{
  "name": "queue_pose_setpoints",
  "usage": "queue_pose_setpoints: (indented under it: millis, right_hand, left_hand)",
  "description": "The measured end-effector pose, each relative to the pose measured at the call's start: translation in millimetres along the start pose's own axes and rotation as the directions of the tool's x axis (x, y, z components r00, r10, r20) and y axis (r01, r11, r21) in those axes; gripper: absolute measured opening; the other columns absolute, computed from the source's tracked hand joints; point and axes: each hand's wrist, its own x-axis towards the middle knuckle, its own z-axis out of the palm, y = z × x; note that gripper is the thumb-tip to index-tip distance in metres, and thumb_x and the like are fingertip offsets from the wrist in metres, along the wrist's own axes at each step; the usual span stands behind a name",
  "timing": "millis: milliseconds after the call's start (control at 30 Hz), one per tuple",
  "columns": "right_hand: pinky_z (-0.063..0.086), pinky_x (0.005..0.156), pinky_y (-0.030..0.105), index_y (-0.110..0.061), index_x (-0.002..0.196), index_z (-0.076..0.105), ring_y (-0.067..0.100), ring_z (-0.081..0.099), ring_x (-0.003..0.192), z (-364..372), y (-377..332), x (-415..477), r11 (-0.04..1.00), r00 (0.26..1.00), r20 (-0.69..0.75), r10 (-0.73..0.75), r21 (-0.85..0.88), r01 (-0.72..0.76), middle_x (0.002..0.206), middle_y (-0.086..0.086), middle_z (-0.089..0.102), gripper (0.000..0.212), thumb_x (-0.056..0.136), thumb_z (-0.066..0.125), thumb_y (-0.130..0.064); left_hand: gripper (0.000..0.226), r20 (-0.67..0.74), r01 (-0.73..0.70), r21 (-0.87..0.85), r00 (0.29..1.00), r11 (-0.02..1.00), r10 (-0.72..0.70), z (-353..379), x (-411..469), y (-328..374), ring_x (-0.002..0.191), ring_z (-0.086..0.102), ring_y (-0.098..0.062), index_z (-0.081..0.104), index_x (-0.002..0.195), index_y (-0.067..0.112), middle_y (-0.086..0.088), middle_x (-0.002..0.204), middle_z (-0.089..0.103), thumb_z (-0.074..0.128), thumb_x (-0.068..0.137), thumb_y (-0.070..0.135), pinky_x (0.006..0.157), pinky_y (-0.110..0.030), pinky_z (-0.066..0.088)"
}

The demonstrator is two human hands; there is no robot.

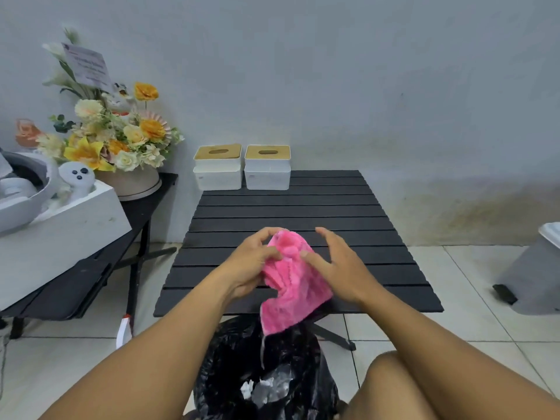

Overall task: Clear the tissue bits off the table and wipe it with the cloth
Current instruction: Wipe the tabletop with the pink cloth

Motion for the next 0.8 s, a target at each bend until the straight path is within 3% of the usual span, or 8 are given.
queue_pose_setpoints:
  millis: [67,133,233,367,500,600,700,800]
  right_hand:
    - [0.05,0.098,0.038,-0.032,0.129,0.054,0.008,0.057,0.115,1.1,6.4,10.4,0.997,0.991,0.126,0.053,0.041,-0.059,0.128,-0.016,0.057,0.052,0.086,0.059,-0.06]
    - [0.056,0.084,0.041,-0.028,0.1,0.064,0.01,0.065,0.089,6.8,12.6,19.3,0.996,0.989,0.121,0.081,0.023,-0.084,0.098,-0.011,0.068,0.026,0.088,0.061,-0.051]
    - [0.05,0.065,0.036,-0.02,0.084,0.059,0.015,0.06,0.072,4.3,22.5,28.5,0.991,0.99,-0.034,0.136,-0.009,-0.136,0.082,-0.003,0.065,0.023,0.092,0.058,-0.042]
    - [0.04,0.054,0.028,-0.014,0.089,0.057,0.015,0.058,0.068,-20.3,54.1,33.4,0.949,0.928,-0.23,0.294,-0.045,-0.312,0.086,0.004,0.065,0.024,0.097,0.051,-0.035]
    - [0.046,0.068,0.036,-0.021,0.122,0.051,0.027,0.059,0.085,-40.1,93.2,22.6,0.859,0.835,-0.348,0.427,-0.133,-0.495,0.107,0.007,0.063,0.035,0.096,0.052,-0.045]
    - [0.048,0.09,0.049,-0.042,0.139,0.035,0.037,0.055,0.109,-38.4,101.1,14.5,0.768,0.856,-0.34,0.39,-0.393,-0.506,0.13,0.013,0.048,0.05,0.092,0.042,-0.056]
    - [0.031,0.106,0.056,-0.047,0.143,0.031,0.035,0.034,0.135,-26.4,94.4,16.5,0.714,0.915,-0.184,0.36,-0.576,-0.397,0.154,0.009,0.026,0.069,0.082,0.026,-0.079]
    - [0.014,0.113,0.063,-0.042,0.154,0.004,0.035,0.007,0.15,-15.8,101.1,17.8,0.7,0.892,-0.002,0.452,-0.619,-0.356,0.165,0.003,-0.01,0.099,0.071,0.023,-0.093]
  left_hand:
    - [0.046,0.023,0.009,-0.014,1.0,1.0,-0.009,1.0,5.0,-0.1,0.071,0.063,-0.026,0.065,0.115,0.024,-0.012,0.094,0.068,0.047,0.087,-0.008,0.062,-0.037,0.051]
    - [0.044,-0.008,0.01,-0.006,1.0,1.0,-0.01,0.0,10.1,-3.1,0.075,0.067,-0.027,0.061,0.122,0.022,-0.014,0.098,0.071,0.052,0.09,-0.006,0.062,-0.037,0.055]
    - [0.044,-0.091,-0.002,0.024,0.996,1.0,0.004,-7.8,14.3,-9.5,0.082,0.07,-0.026,0.053,0.13,0.023,-0.015,0.105,0.074,0.064,0.092,0.005,0.073,-0.039,0.059]
    - [0.044,-0.244,0.04,0.268,0.969,0.963,0.028,-25.1,15.7,-19.9,0.083,0.069,-0.017,0.053,0.132,0.027,-0.001,0.106,0.071,0.068,0.091,0.022,0.078,-0.035,0.058]
    - [0.034,-0.225,0.048,0.563,0.969,0.825,0.097,-41.6,15.8,-33.5,0.084,0.064,-0.012,0.057,0.124,0.029,0.0,0.095,0.071,0.067,0.092,0.032,0.084,-0.033,0.051]
    - [0.034,-0.222,0.085,0.735,0.968,0.673,0.12,-50.2,18.4,-42.1,0.099,0.06,-0.015,0.059,0.123,0.032,0.008,0.1,0.066,0.065,0.091,0.039,0.091,-0.031,0.047]
    - [0.037,-0.193,0.075,0.802,0.971,0.592,0.138,-50.9,20.0,-45.5,0.099,0.058,-0.013,0.057,0.127,0.031,0.009,0.108,0.058,0.063,0.092,0.04,0.089,-0.028,0.046]
    - [0.04,-0.153,0.047,0.84,0.977,0.54,0.152,-49.6,22.5,-47.7,0.101,0.057,-0.012,0.056,0.131,0.029,0.008,0.111,0.056,0.062,0.093,0.04,0.092,-0.029,0.047]
